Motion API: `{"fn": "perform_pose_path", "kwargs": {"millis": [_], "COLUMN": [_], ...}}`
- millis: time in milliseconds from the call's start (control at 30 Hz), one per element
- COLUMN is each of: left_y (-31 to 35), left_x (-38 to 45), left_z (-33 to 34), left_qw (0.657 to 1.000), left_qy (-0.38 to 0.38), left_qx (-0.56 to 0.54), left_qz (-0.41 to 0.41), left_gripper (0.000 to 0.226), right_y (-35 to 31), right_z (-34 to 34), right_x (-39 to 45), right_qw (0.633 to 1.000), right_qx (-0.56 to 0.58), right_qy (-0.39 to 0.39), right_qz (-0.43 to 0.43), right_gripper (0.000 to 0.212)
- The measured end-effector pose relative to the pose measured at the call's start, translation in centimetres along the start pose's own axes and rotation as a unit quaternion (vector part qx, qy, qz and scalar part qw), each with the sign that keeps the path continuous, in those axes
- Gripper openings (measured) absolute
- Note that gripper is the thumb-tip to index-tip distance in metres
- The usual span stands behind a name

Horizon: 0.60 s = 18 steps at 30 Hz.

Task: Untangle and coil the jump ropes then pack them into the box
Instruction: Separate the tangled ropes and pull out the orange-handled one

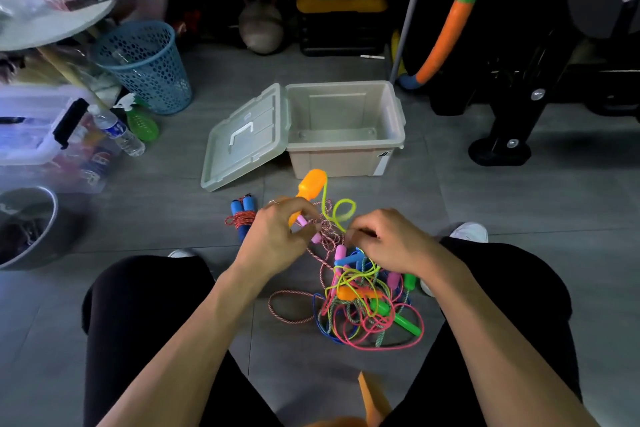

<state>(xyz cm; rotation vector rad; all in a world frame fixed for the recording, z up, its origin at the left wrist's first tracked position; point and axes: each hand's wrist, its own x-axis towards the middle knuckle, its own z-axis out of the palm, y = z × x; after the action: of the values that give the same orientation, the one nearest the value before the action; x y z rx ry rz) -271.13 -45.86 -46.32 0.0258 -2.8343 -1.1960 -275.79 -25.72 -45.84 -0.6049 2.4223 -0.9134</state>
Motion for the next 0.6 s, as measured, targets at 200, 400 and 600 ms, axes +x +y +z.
{"fn": "perform_pose_path", "kwargs": {"millis": [200,400,600], "left_y": [-0.7,-1.0,-3.5], "left_x": [-0.3,0.6,1.6], "left_z": [1.4,0.3,-1.7], "left_qw": [0.994,0.995,0.944], "left_qy": [-0.09,0.072,0.095], "left_qx": [0.005,0.018,0.018], "left_qz": [0.055,-0.073,-0.316], "left_gripper": [0.016,0.015,0.016], "right_y": [0.0,0.6,1.8], "right_z": [0.2,0.5,0.0], "right_x": [-0.2,-0.5,-1.0], "right_qw": [1.0,1.0,0.997], "right_qx": [0.0,-0.011,-0.043], "right_qy": [-0.025,-0.01,0.06], "right_qz": [-0.016,0.023,-0.009], "right_gripper": [0.023,0.034,0.024]}}
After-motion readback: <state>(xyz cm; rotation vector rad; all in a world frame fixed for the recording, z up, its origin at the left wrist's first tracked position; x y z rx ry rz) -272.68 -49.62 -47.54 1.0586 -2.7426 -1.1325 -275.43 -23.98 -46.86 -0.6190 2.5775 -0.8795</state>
